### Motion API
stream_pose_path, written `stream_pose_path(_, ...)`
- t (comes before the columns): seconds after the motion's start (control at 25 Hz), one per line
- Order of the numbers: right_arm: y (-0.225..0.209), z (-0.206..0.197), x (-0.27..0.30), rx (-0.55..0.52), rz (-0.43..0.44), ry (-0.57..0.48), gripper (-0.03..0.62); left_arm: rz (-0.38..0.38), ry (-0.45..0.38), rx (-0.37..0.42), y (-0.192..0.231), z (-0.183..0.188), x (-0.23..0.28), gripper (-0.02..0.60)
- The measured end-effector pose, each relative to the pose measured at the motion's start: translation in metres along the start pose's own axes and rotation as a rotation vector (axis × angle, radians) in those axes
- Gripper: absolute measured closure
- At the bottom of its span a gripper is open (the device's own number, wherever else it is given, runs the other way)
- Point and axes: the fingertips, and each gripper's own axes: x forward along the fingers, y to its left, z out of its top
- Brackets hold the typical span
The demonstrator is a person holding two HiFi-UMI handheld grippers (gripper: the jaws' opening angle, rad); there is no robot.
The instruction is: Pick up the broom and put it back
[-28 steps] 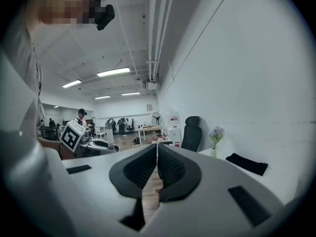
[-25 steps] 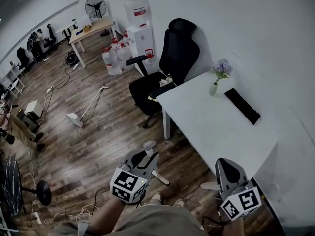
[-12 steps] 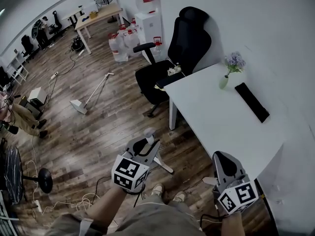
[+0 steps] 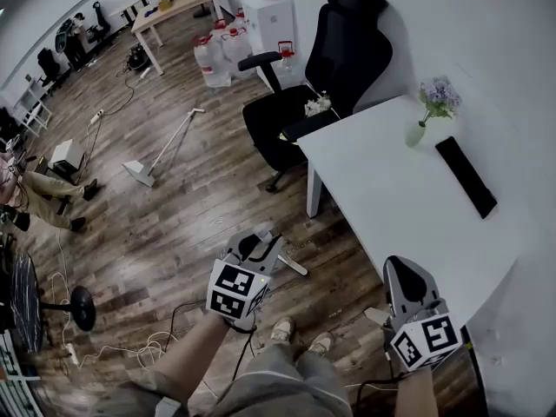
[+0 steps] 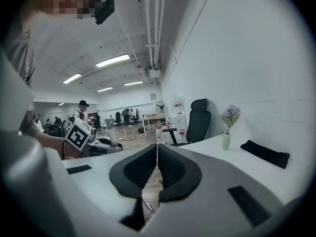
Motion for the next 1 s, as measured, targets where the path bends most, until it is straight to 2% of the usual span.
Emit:
stream_pose_path(0.4,-0.021,-0.07,0.066,0.018,0.002,0.032,0.56,0.014,0.059,-0.001,0.042,-0.068,0.087,0.468)
stream_pose_path(0.64,-0.026,-0.106,0.095,0.023,0.009,0.038,0.56,0.002,0.099,-0.009,0.052,-0.11,0.132,0.468)
stream_pose_path(0.8,-0.031,-0.122,0.098,0.03,0.0,0.044,0.56,0.025,0.071,0.018,0.056,-0.109,0.145,0.468)
stream_pose_path(0.92,-0.038,-0.134,0.099,0.043,-0.013,0.058,0.56,0.005,0.06,0.002,0.057,-0.101,0.16,0.468)
stream_pose_path(1.0,-0.041,-0.139,0.097,0.056,-0.021,0.068,0.56,-0.02,0.062,0.021,0.052,-0.097,0.171,0.468)
